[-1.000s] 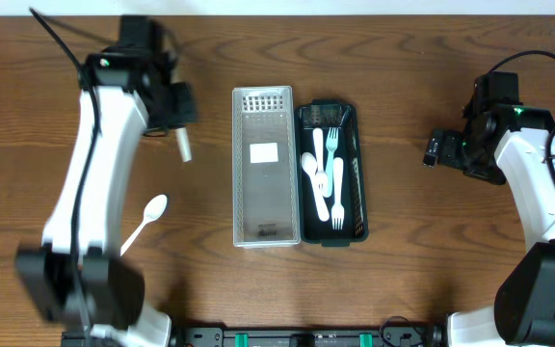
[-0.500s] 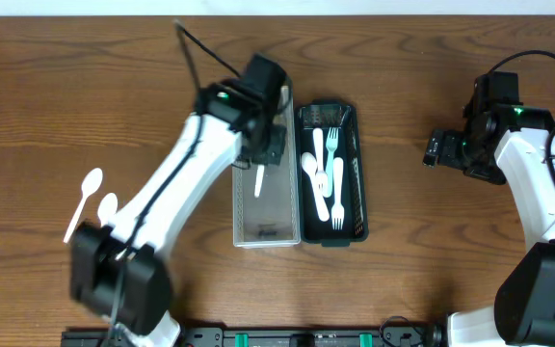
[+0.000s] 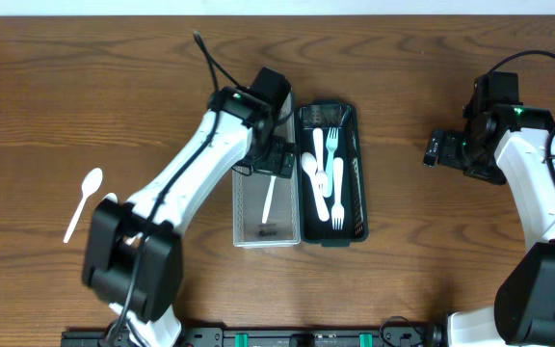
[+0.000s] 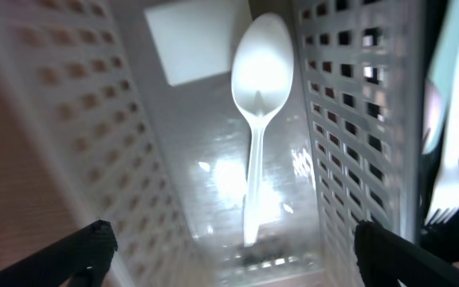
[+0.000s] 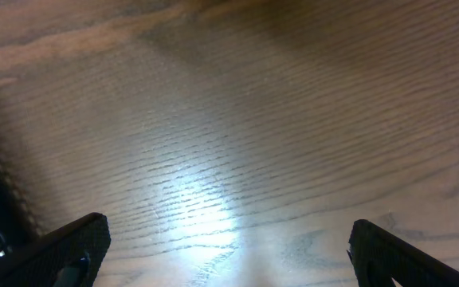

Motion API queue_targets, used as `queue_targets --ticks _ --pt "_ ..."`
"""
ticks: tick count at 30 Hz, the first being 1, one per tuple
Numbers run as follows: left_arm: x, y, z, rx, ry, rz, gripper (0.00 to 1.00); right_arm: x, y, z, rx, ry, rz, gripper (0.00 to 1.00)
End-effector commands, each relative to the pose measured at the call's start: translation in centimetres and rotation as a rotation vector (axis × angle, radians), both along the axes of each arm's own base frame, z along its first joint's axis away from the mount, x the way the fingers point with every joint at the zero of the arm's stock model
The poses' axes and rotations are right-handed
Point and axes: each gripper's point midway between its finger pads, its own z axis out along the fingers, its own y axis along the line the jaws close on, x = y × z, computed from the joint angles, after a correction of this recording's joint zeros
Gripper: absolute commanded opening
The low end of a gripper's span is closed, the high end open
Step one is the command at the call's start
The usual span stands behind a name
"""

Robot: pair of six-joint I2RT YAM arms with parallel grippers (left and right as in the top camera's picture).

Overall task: Pack container
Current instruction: 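Carry the spoon with the left gripper into the white tray, then release the spoon and move the left gripper back to the spoons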

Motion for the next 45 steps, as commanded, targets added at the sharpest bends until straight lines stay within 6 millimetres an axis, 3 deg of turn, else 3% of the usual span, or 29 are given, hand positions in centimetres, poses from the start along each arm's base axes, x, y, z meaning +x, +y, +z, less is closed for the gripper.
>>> queue_targets --ticks 1,6,10,13,16,20,23,28,33,45 --pt "1.6 2.4 5.8 0.045 -0.189 0.016 0.98 -0.1 -0.4 0.1 -0.015 0.0 0.011 0.99" --pt "1.7 9.0 12.2 0.079 -0.363 0.176 0.98 -0.1 -0.4 0.1 -0.018 0.002 0.027 0.99" --pt "1.1 16.6 15.1 0.101 -0.427 0.388 0.98 -0.2 -0.4 0.1 -0.019 0.006 0.037 0.99" --pt "0.2 22.6 15.2 0.134 -0.415 0.582 0.98 -0.3 -0.4 0.1 -0.021 0.01 0.044 0.99" --pt "-1.4 28.0 13.7 0.1 -0.369 0.947 0.98 -0.4 -0.4 0.1 -0.021 0.014 0.049 0.99" --pt "-3.0 32.0 10.5 0.034 -0.278 1.255 0.98 -0.5 -0.4 0.1 -0.021 0.018 0.051 0.99" --pt "-2.5 34.2 9.1 0.076 -0.271 1.192 0.98 -0.5 -0.4 0.1 -0.023 0.018 0.052 0.99" --pt "0.5 36.0 7.7 0.238 -0.286 0.617 0.98 -0.7 -0.6 0.0 -0.032 0.026 0.054 0.99" --pt "0.7 36.1 5.2 0.307 -0.182 0.255 0.98 -1.1 -0.9 0.0 -0.05 0.046 0.054 0.99" --pt "-1.4 39.6 -3.3 0.234 0.051 0.298 0.98 -2.0 -0.8 -0.1 -0.049 0.085 0.072 0.99"
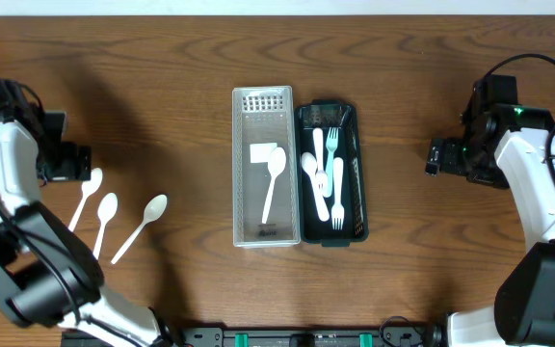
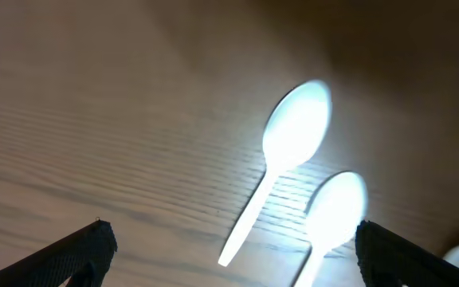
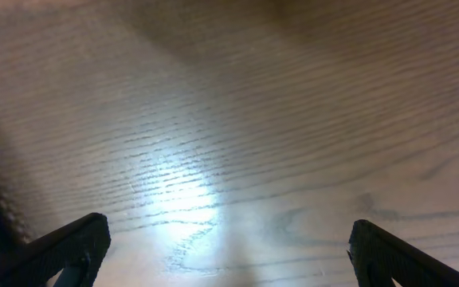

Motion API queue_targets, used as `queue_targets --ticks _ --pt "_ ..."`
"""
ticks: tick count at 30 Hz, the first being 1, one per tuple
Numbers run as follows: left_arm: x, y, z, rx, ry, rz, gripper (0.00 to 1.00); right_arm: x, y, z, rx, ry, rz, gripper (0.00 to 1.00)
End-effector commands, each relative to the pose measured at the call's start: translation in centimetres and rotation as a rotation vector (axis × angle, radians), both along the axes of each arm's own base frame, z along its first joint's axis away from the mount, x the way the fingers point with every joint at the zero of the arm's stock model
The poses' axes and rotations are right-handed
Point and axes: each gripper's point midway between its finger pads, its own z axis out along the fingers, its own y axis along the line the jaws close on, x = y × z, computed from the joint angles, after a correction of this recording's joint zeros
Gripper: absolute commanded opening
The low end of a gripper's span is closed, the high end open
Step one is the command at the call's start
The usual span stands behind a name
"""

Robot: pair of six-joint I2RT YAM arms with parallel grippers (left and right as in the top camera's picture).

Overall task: Pack container
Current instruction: 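Release the spoon and move the left gripper back to the spoons, then grasp a second white spoon with the left gripper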

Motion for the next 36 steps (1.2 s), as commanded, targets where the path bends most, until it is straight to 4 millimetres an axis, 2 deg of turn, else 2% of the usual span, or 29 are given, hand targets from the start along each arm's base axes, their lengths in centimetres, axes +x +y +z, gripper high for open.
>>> queue_targets --ticks 1,8,11,24,27,34,36 --pt "-0.5 0.8 -1.8 -0.025 0.038 -0.012 0.98 -0.4 -0.4 0.1 -0.013 0.014 0.017 0.99" --pt "-0.6 0.2 -5.8 -0.107 0.097 -0.011 0.98 -0.6 -1.0 0.1 -0.049 0.021 0.013 0.99" --pt "-0.9 0.0 -6.8 -0.124 0.122 -0.01 0.98 -0.6 -1.0 0.1 -0.049 0.022 0.013 0.99" --pt "-2.1 -0.2 -9.0 -0.148 0.16 -0.001 1.0 -0.7 -1.1 0.1 -0.053 0.025 0.013 0.99" --pt "-2.1 -0.2 -9.4 -0.145 0.155 0.0 0.92 -0.7 -1.1 0.1 -0.053 0.027 0.013 0.99" --pt "-2.7 -0.6 -10.4 -0.149 0.16 0.005 0.93 -0.9 -1.1 0.1 -0.052 0.035 0.013 0.99" --pt "-2.8 -0.6 -10.6 -0.149 0.16 0.006 0.86 -0.9 -1.1 0.1 -0.052 0.035 0.013 0.99"
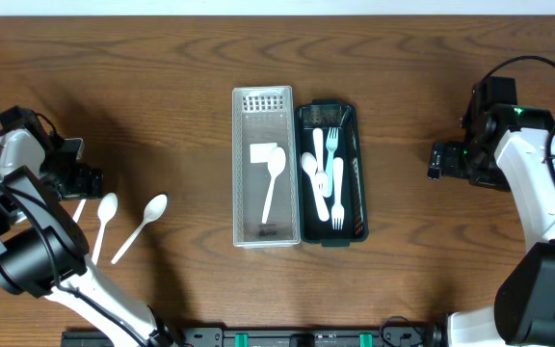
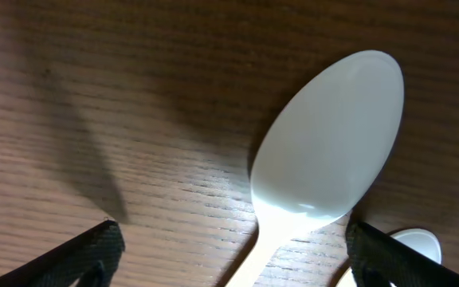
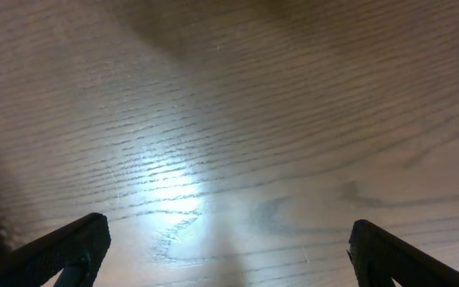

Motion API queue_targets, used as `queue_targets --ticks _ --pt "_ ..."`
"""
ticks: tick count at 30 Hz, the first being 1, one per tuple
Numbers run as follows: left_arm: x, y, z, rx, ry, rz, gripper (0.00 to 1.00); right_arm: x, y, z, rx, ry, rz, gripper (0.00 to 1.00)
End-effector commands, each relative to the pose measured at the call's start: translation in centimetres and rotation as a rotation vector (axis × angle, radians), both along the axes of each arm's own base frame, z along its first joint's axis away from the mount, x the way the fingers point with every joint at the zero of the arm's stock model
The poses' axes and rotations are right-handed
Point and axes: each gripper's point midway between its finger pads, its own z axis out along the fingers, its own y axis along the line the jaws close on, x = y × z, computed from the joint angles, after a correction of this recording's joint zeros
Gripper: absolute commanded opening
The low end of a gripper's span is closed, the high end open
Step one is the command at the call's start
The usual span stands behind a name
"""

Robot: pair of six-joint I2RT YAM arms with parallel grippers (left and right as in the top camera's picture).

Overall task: Pack container
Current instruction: 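Grasp a second white spoon with the left gripper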

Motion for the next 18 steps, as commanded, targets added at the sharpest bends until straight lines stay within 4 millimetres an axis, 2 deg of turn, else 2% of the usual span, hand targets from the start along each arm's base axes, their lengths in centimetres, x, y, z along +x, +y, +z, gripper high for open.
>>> queue_targets --ticks 1,6,10,13,16,18 --pt "-1.5 -0.5 -2.2 -0.024 0.057 0.002 0.81 -0.2 -0.5 0.1 -0.019 0.003 0.001 0.99" --pt "-1.4 -0.7 -2.2 -0.035 0.049 0.006 0.59 -0.2 -0.5 0.1 -0.019 0.003 0.001 0.99" --pt "-0.8 -1.6 -2.2 -0.088 0.015 0.007 0.48 -0.2 -0.5 0.1 -0.019 0.003 0.001 0.99" --pt "-0.8 -1.6 -2.2 -0.091 0.015 0.007 0.35 -0.2 -0.5 0.1 -0.019 0.004 0.001 0.99" --pt "-0.6 -2.0 -2.2 -0.111 0.001 0.008 0.28 -0.3 -0.5 0.1 -0.019 0.007 0.001 0.99" --pt "-0.2 -2.6 -2.2 -0.15 -0.023 0.009 0.28 -0.3 -0.5 0.1 -0.019 0.007 0.001 0.99"
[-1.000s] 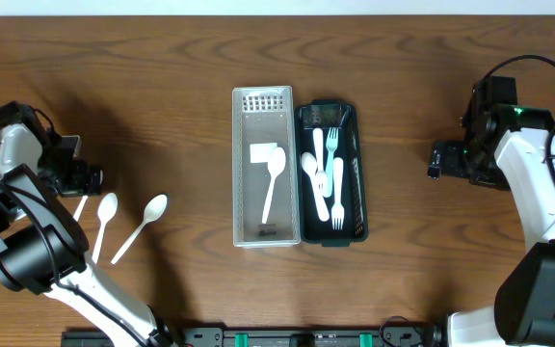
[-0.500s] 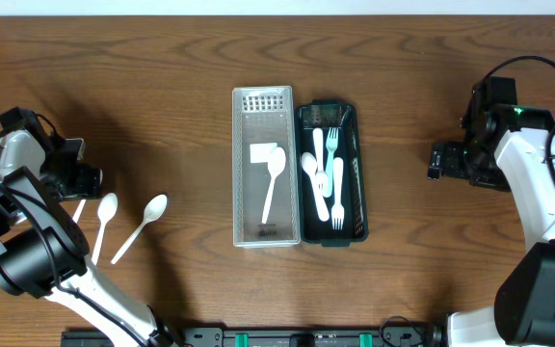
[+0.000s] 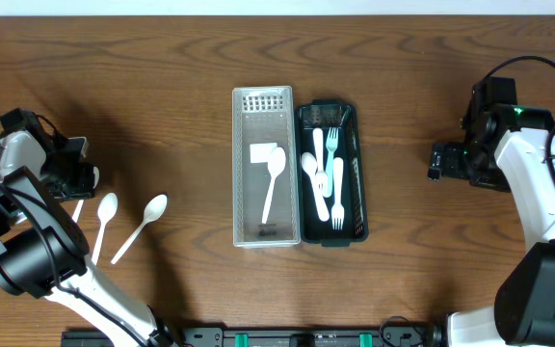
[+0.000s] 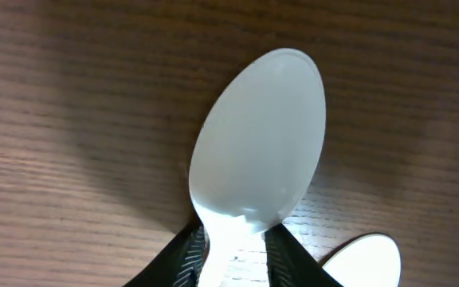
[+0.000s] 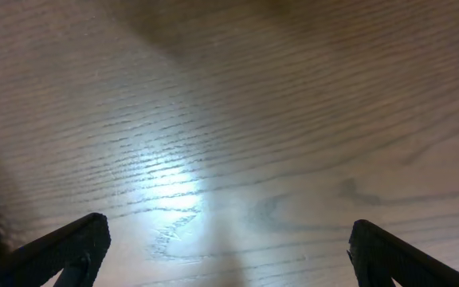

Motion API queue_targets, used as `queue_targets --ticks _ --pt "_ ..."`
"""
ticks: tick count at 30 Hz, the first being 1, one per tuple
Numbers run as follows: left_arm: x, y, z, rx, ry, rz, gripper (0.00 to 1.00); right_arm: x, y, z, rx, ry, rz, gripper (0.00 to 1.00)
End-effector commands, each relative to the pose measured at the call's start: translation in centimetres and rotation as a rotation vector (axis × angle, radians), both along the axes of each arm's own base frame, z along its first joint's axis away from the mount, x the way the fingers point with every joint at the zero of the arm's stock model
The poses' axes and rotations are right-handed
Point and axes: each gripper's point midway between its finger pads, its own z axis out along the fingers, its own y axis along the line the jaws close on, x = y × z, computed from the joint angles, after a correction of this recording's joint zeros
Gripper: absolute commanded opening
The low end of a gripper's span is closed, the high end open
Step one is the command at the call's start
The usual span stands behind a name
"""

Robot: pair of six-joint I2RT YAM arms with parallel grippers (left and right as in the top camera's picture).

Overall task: Pack container
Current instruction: 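Grasp a second white spoon with the left gripper, then place the spoon into the white tray and release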

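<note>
A white plastic spoon (image 4: pixel 257 143) lies on the wooden table at the far left, and my left gripper (image 4: pixel 231 243) is shut on its neck just below the bowl. In the overhead view that gripper (image 3: pixel 73 179) sits low at the table's left edge. Two more white spoons (image 3: pixel 106 216) (image 3: pixel 146 220) lie just right of it. The clear perforated container (image 3: pixel 245 169) in the middle holds one spoon (image 3: pixel 272 178). The black container (image 3: pixel 356 169) beside it holds forks and spoons. My right gripper (image 5: pixel 229 255) stands open over bare wood at the right.
The second spoon's bowl (image 4: pixel 366 259) lies close to the right of my left fingers (image 4: pixel 183 253). The two containers stand side by side, touching. In the overhead view the right gripper (image 3: pixel 443 161) is well to the right of the black container.
My left gripper's fingers stood wide apart on either side of the leftmost spoon; now they are shut on its neck. The right arm and the containers have not moved.
My left gripper was open over the clear container, with a spoon lying inside it. Then it was open at the far left above the three loose spoons, then low over the leftmost one. Now it is shut on that spoon. The right gripper stayed open.
</note>
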Motion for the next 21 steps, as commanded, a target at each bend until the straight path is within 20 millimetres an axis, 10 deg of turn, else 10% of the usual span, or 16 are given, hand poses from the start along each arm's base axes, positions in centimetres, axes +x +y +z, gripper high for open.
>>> queue_targets --ticks 1,5,8,21 --pt "-0.7 -1.5 -1.9 -0.088 0.017 0.017 0.28 -0.2 -0.5 0.1 -0.015 0.001 0.002 0.99" --pt "-0.7 -1.5 -1.9 -0.09 0.018 0.055 0.27 -0.2 -0.5 0.1 -0.015 0.001 0.002 0.99" --pt "-0.5 -1.4 -1.9 -0.085 0.011 0.058 0.07 -0.2 -0.5 0.1 -0.015 0.001 0.002 0.99" --pt "0.5 -1.0 -0.9 -0.066 -0.02 0.176 0.06 -0.3 -0.5 0.1 -0.019 0.008 0.001 0.99"
